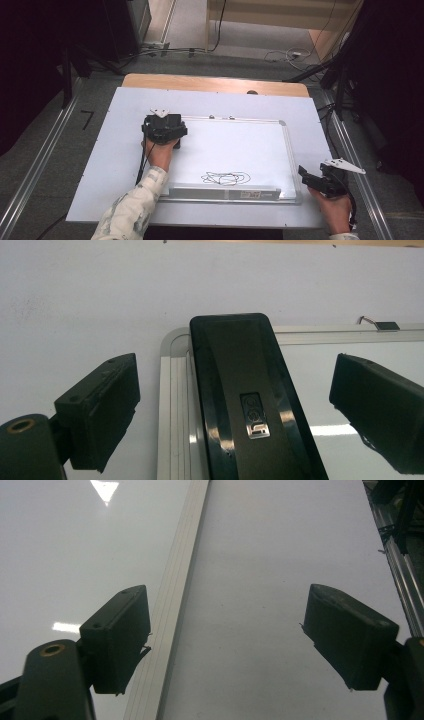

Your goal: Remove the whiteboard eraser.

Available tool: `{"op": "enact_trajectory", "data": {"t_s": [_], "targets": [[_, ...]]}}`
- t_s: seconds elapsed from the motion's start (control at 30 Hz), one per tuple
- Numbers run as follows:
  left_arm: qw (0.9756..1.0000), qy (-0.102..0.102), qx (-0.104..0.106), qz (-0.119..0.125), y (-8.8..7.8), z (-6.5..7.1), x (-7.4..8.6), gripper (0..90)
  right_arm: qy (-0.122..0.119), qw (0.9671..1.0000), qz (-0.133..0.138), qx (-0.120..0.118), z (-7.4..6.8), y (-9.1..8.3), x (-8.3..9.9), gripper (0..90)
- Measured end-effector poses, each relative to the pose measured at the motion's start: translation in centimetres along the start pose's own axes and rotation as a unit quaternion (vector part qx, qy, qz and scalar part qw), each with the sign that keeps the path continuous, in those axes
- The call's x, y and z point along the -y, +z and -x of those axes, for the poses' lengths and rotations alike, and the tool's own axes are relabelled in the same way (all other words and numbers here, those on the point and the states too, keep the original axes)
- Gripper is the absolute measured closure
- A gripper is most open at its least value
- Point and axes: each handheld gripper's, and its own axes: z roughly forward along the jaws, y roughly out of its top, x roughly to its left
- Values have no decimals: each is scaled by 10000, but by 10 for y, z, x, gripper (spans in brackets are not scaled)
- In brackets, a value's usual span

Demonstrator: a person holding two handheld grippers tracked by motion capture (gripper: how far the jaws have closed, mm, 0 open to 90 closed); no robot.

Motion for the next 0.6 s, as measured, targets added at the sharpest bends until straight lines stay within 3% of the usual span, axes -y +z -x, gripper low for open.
{"op": "enact_trajectory", "data": {"t_s": [0.17, 0.6], "targets": [[9998, 174, -58, 34, 5, 3, -3, 81, -5, 10000, 2, 4, 0, 0, 0, 174], [9994, 286, -4, -186, 21, 8, -5, 156, 5, 10000, -6, 20, 1, 1, 0, 174]]}}
